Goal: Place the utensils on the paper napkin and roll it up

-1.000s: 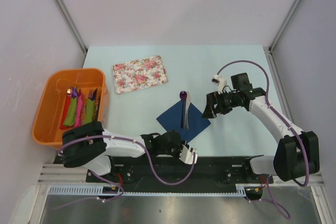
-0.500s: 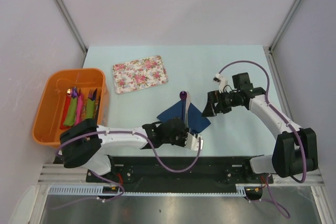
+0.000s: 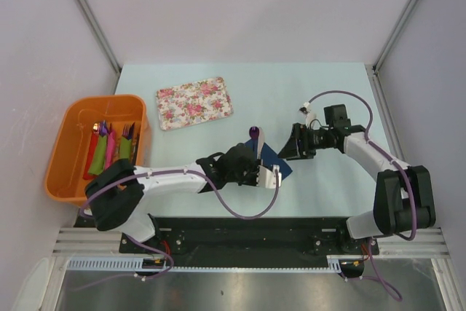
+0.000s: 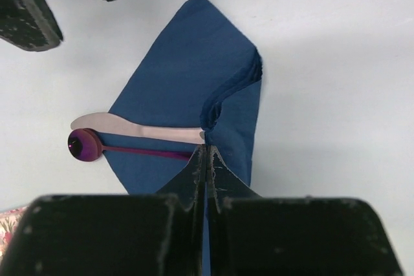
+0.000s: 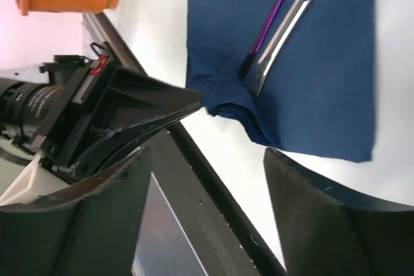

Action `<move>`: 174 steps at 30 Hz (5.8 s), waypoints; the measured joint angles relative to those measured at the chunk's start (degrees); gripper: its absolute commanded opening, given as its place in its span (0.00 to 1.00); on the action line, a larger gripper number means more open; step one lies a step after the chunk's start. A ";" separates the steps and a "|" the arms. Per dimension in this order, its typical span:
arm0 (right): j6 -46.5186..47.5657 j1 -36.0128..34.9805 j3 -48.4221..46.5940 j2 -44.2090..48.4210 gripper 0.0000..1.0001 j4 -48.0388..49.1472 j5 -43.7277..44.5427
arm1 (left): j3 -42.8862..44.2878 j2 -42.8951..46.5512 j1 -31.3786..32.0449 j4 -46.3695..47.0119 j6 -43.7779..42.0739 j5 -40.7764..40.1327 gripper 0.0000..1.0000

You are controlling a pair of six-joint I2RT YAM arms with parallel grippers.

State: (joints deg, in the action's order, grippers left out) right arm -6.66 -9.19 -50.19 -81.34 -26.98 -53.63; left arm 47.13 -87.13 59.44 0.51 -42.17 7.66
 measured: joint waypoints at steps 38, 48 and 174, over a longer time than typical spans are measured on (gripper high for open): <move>-14.32 -7.78 5.66 -20.15 0.17 16.61 -4.28 | 8.74 -14.01 -7.19 -0.68 0.52 -0.13 0.05; -12.76 -8.74 2.29 -24.30 0.13 15.56 -0.07 | 13.00 -14.32 -10.25 -6.62 8.39 2.14 0.37; -1.84 -16.61 -9.86 -27.10 0.35 -2.93 8.94 | 8.37 -23.89 -27.65 -1.84 63.17 38.53 0.15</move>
State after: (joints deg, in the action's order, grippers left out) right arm -8.49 -25.80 -60.05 -108.44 -29.91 -44.69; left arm 55.51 -111.02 31.79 -1.32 20.99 46.19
